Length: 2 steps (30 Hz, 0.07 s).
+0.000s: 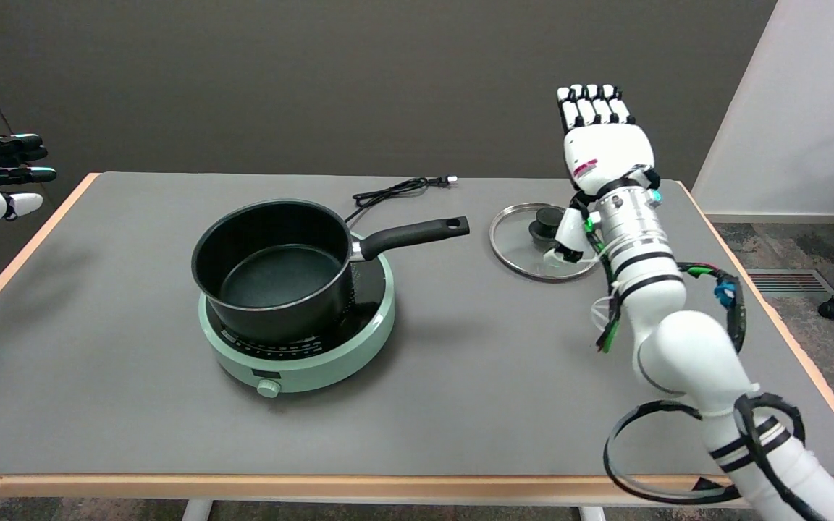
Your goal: Place the pot onto the induction cooker.
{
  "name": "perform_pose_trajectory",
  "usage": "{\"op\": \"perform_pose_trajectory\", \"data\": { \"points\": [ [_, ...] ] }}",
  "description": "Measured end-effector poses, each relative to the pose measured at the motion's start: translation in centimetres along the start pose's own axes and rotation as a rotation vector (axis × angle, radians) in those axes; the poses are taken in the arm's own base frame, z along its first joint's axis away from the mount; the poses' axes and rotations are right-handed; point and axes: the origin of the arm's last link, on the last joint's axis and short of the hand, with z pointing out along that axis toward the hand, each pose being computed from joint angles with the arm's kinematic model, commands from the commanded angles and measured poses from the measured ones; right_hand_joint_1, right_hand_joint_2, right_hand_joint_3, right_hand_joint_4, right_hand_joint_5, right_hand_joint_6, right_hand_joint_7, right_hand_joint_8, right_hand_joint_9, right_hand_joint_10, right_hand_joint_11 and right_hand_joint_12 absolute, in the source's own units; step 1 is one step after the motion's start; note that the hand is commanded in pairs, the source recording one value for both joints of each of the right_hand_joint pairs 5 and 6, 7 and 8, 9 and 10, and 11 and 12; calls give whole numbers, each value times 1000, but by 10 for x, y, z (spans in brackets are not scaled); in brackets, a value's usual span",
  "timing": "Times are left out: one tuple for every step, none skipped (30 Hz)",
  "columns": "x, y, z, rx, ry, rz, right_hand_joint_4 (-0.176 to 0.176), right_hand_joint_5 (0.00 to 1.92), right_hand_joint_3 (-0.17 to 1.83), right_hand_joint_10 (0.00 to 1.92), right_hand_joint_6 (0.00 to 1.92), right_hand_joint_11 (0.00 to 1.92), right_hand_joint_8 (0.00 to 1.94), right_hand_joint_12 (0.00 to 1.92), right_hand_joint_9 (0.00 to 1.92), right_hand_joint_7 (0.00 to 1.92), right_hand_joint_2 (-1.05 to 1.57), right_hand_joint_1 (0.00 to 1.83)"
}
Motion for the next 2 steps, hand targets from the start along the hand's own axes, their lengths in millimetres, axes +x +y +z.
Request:
{"op": "perform_pose_trajectory", "data": {
  "points": [
    [-2, 3, 3, 5, -5, 7, -65, 40, 1206, 40, 40, 40, 40, 40, 40, 40, -789, 1221],
    [-3, 6, 5, 9, -9, 14, -65, 40, 1205, 40, 40, 40, 40, 40, 40, 40, -790, 1220]
  ]
}}
